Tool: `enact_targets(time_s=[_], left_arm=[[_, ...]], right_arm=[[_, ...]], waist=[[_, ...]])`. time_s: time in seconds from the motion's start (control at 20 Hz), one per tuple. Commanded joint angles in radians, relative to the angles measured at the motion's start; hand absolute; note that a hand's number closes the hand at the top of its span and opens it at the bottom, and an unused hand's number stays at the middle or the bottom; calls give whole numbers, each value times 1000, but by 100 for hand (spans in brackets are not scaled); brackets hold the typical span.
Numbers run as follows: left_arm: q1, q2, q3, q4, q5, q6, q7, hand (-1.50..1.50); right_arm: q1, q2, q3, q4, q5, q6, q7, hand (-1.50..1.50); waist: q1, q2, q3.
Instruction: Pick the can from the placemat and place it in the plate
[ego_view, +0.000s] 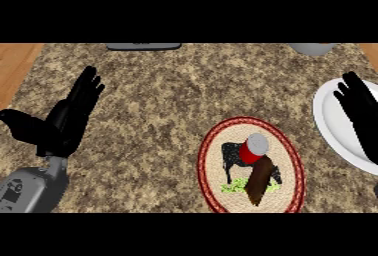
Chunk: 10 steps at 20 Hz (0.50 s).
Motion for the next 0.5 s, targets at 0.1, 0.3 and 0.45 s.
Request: enact_targets(time_s=[0.1, 0.3, 0.45], left_arm=[[-58, 51, -49, -29, -68, -78, -54, 0], [-114, 61, -119, -79, -98, -147, -77, 0], [-124, 60, -145, -71, -115, -179, -109, 0]], right_arm=[[-65, 49, 192, 160, -104, 202, 246, -150], [-142, -75, 385, 162, 18, 440, 328, -150], [-257, -106, 472, 167, 47, 623, 354, -150]], waist=[[95, 20, -26], [210, 43, -31], [204, 32, -30]])
